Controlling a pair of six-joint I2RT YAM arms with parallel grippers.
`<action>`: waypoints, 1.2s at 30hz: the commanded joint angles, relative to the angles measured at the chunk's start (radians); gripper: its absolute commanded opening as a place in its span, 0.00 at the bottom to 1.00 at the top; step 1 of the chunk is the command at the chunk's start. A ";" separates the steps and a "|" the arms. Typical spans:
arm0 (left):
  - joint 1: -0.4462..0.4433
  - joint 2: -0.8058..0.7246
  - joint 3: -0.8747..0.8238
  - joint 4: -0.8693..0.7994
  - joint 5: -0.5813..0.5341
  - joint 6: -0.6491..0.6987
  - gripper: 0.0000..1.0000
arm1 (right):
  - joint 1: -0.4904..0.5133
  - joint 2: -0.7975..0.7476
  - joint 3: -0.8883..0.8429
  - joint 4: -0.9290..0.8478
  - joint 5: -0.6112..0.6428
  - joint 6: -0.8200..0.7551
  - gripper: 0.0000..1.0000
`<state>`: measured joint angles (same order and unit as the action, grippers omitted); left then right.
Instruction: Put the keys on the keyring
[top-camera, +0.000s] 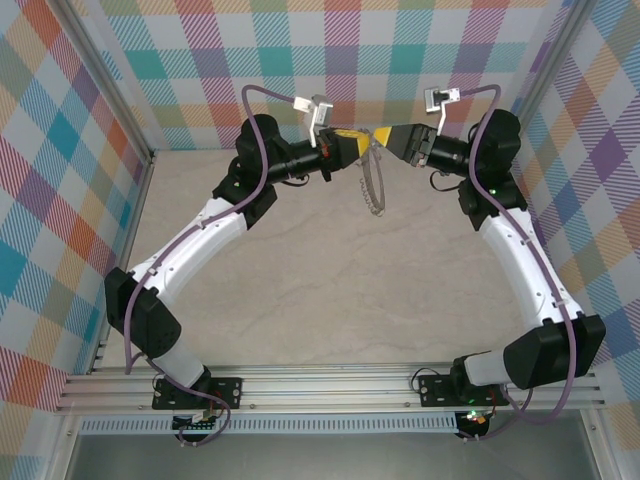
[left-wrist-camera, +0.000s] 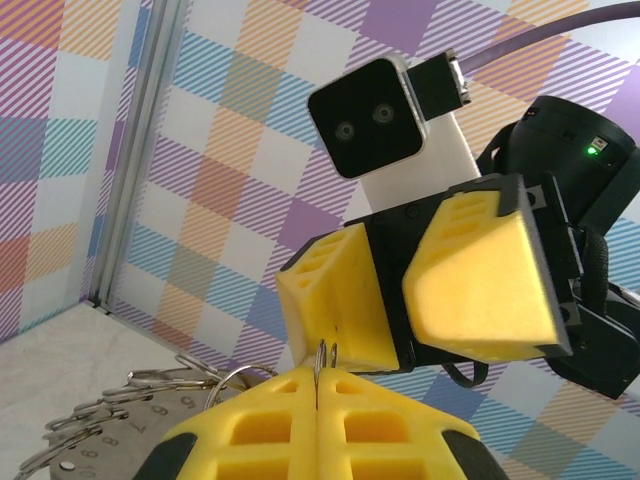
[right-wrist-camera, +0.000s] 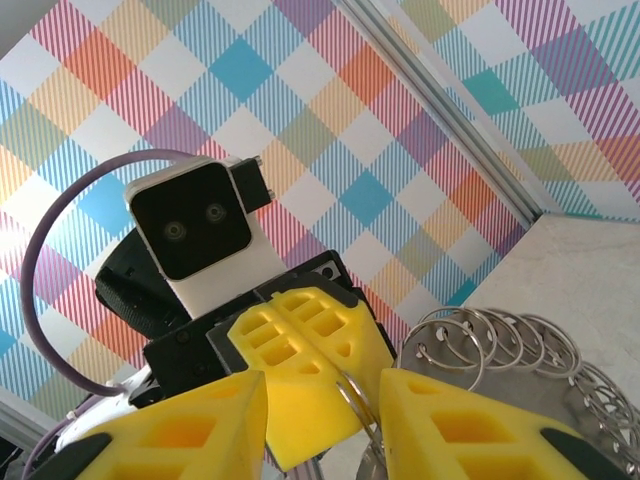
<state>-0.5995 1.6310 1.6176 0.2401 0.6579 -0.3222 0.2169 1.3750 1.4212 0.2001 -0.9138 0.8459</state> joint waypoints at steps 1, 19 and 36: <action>0.007 0.002 0.035 0.076 0.009 -0.008 0.00 | 0.016 0.015 0.010 0.042 -0.031 0.001 0.32; 0.025 0.012 0.048 0.080 0.017 -0.009 0.00 | 0.018 -0.017 -0.060 0.039 -0.007 -0.011 0.22; 0.035 0.024 0.071 0.044 0.066 -0.005 0.00 | 0.018 -0.019 -0.044 0.064 0.035 0.006 0.00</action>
<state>-0.5739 1.6615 1.6470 0.2447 0.6922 -0.3260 0.2291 1.3846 1.3579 0.2256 -0.8978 0.8528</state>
